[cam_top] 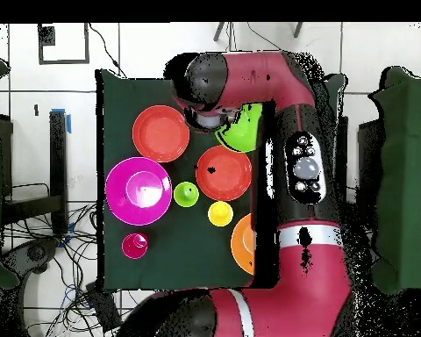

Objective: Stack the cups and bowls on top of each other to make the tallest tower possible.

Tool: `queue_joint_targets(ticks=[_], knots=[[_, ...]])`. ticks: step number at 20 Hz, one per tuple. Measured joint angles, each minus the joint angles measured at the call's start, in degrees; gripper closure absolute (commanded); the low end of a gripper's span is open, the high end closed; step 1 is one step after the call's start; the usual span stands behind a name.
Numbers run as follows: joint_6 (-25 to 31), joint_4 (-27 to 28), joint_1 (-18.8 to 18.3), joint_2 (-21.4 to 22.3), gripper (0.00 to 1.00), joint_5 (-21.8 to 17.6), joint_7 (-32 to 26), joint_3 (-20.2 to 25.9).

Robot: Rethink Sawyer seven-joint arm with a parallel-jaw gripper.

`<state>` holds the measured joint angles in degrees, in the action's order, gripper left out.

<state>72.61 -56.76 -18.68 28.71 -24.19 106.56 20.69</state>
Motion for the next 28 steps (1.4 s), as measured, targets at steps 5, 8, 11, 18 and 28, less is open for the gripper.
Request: queue_joint_targets(ticks=[5,8,11,18,28], knots=[[2.2,8.5,3.0,-5.6,1.0,0.0,0.0,0.8],[3.3,11.4,3.7,-7.5,1.0,0.0,0.0,1.0],[5.2,15.6,4.5,-10.2,1.0,-0.1,0.0,1.1],[10.0,26.2,5.8,-15.8,1.0,-2.1,0.0,1.2],[14.9,36.8,6.0,-19.0,1.0,-7.6,0.0,2.1]])
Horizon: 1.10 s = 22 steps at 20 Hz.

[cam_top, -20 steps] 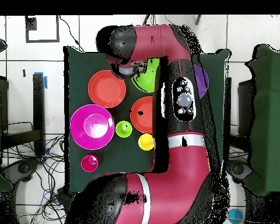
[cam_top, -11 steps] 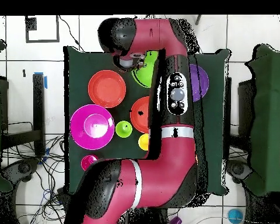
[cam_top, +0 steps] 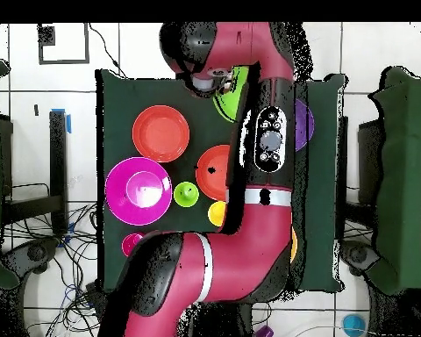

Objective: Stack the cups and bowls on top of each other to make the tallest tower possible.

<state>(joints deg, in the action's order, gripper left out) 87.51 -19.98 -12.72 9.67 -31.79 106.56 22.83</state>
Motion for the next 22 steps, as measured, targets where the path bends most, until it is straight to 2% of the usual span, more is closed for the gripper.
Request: queue_joint_targets(ticks=[12,16,18,20,22], knots=[[2.4,7.8,0.0,-0.2,1.0,-6.2,0.0,4.3],[2.6,9.8,0.0,-0.4,1.0,-10.4,0.0,7.7],[2.6,11.1,-0.3,-0.8,1.0,-15.1,0.0,11.9],[2.6,11.4,-0.5,-1.0,1.0,-16.7,0.0,13.4],[2.6,11.9,-0.9,-1.4,1.0,-20.6,0.0,16.9]])
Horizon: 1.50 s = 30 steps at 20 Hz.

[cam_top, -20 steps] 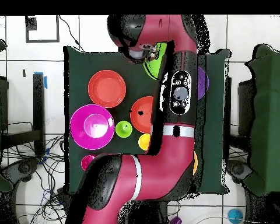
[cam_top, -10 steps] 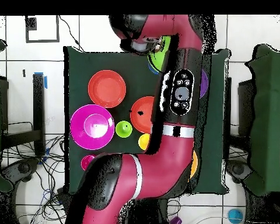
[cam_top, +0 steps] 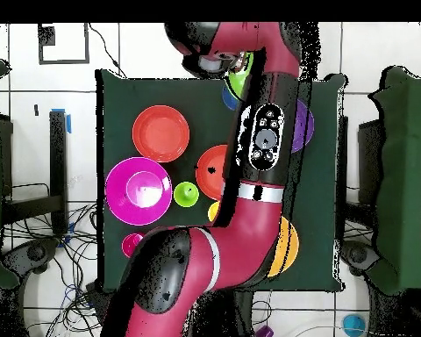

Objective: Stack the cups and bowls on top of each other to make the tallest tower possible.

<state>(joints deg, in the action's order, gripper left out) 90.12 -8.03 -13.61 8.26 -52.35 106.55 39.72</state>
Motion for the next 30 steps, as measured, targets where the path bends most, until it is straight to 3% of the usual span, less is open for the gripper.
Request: queue_joint_targets(ticks=[6,9,19,30], knots=[[0.6,0.2,-2.2,-1.8,1.0,-13.3,-0.9,12.7],[1.0,0.1,-3.2,-2.7,1.0,-17.4,-1.5,17.5],[1.2,-0.4,-5.2,-4.0,1.0,-23.5,-1.7,26.0],[1.7,-1.5,-5.6,-3.9,1.0,-23.6,-1.7,29.4]])
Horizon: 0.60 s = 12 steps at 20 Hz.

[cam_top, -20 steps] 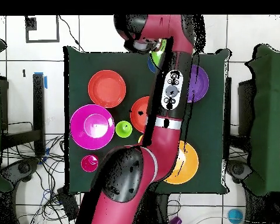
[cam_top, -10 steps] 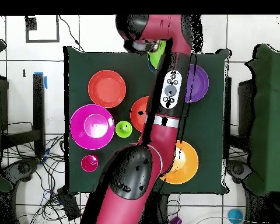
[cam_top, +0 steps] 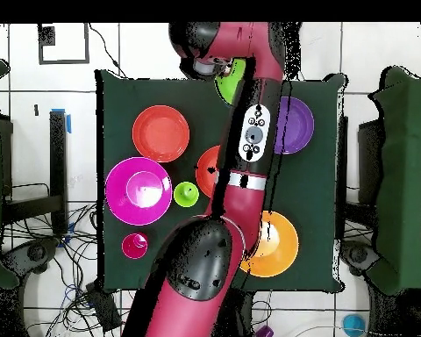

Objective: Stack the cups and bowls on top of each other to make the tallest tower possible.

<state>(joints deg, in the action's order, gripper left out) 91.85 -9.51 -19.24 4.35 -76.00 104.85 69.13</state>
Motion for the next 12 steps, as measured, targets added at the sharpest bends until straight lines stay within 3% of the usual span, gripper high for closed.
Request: queue_joint_targets(ticks=[12], knots=[[2.0,-4.6,-0.3,1.7,1.0,2.8,0.0,-0.9]])
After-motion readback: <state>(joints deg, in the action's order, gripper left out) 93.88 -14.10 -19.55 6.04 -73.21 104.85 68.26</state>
